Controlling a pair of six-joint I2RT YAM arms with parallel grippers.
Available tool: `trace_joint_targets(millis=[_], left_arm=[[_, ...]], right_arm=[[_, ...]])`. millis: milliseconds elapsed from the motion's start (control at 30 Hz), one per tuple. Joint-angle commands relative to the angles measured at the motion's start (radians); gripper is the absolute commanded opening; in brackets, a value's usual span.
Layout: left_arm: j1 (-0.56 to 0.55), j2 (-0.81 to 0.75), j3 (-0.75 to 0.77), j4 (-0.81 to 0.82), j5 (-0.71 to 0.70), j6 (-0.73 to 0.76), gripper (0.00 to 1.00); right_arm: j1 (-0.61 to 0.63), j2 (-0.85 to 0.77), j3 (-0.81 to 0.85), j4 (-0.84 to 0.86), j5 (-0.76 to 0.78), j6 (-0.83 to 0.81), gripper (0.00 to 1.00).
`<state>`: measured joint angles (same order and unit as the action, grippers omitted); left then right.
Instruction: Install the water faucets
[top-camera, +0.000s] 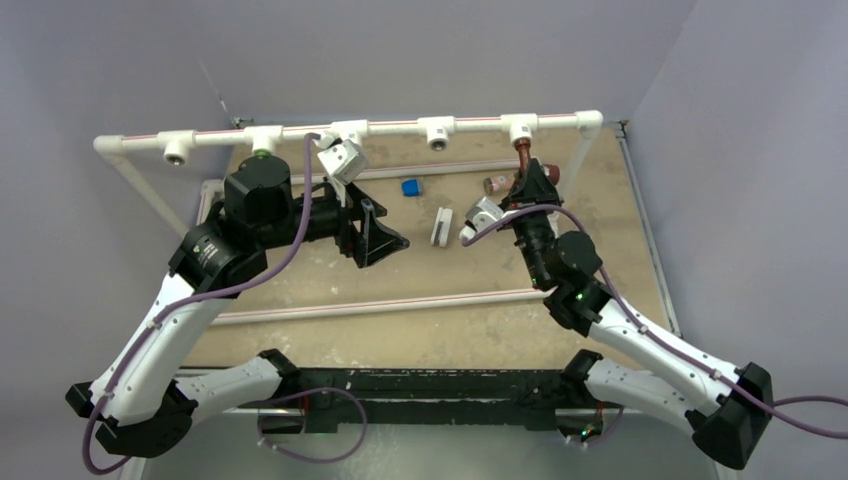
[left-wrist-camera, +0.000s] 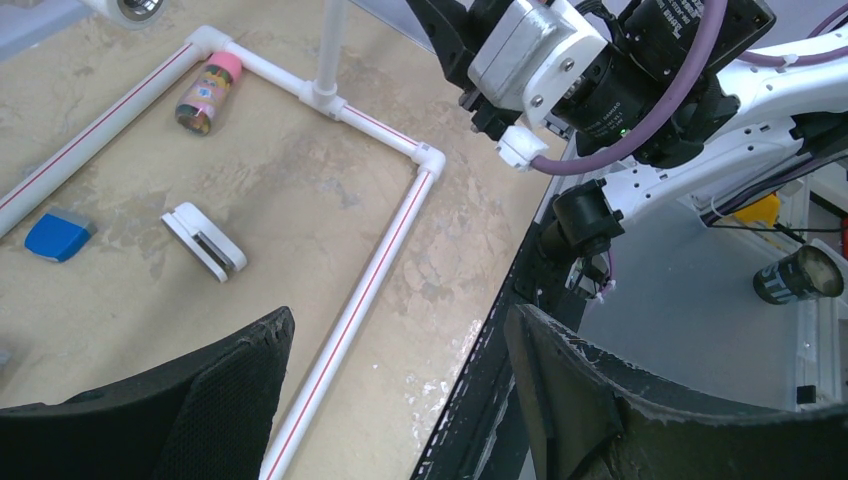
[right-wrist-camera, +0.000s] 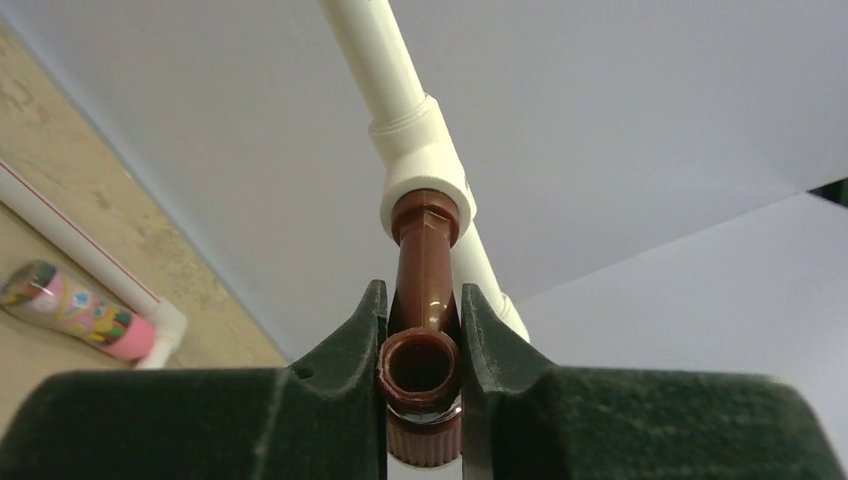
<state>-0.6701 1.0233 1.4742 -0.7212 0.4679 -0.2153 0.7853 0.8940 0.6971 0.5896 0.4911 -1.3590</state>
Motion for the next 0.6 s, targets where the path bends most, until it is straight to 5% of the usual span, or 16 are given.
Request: trace_joint_targets(millis=[0, 167, 567], left_arm=[[-0.006, -0.003, 0.001, 0.020, -0.003, 0.024, 0.77], [-0.006, 0.004, 0.006, 0.019, -0.001, 0.024, 0.77], [-0.006, 0.009, 0.016, 0.017, 0.009, 0.021, 0.77]], right_arm=[[0.017, -0.009, -0.020, 0.022, 0.063, 0.214, 0.00], [0.030, -0.005, -0.010, 0.027, 0.062, 0.501, 0.00], [0.031, -0.036, 0.006, 0.133, -0.022, 1.607, 0.00]])
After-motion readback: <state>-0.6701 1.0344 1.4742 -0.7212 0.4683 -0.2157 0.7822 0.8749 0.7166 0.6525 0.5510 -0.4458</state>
